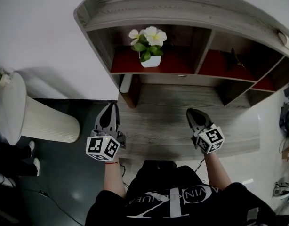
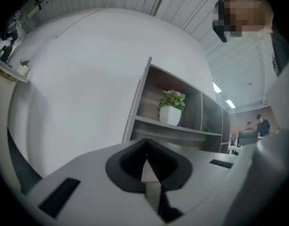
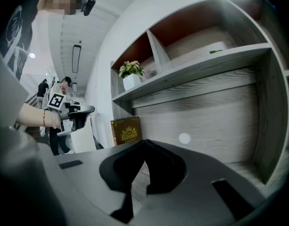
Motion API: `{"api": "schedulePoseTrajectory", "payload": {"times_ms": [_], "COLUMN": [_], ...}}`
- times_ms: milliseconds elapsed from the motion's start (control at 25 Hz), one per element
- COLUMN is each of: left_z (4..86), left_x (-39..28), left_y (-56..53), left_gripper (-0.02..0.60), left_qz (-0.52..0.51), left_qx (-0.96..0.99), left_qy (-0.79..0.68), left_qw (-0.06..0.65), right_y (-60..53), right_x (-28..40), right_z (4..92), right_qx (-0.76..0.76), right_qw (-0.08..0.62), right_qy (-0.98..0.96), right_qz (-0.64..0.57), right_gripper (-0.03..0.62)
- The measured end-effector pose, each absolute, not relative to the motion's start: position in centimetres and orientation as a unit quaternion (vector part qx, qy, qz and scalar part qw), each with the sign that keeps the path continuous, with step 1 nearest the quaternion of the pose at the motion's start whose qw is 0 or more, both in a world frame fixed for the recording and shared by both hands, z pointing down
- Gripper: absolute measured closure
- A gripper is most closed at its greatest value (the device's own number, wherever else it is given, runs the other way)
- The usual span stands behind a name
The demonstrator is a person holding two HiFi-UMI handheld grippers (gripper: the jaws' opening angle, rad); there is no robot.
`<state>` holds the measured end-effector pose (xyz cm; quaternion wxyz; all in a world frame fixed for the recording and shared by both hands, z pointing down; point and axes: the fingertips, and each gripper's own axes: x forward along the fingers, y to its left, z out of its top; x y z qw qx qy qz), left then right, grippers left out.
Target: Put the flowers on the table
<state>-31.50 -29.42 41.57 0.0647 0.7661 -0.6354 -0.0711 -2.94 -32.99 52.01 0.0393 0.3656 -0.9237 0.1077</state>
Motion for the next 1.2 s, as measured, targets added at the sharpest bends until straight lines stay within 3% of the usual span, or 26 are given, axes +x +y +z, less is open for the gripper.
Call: {"api": "schedulePoseTrajectory", "payload": {"times_ms": [1200], "left_z": [48.7], "left_x": [-30.4], "left_y": [-29.1], "left_gripper": [0.578], "left_qz": [-0.019], "left_qx": [0.764], "left_qy": [-0.638], "left_qw": [0.092], "right_y": [-33.1], "right_x": [-2.1], "right_z": [51.9], "right_qx": [0.385], "right_qw": [0.029], "right_qy": [-0.916], "right_qz": [0.107], "right_gripper": [0.585]}}
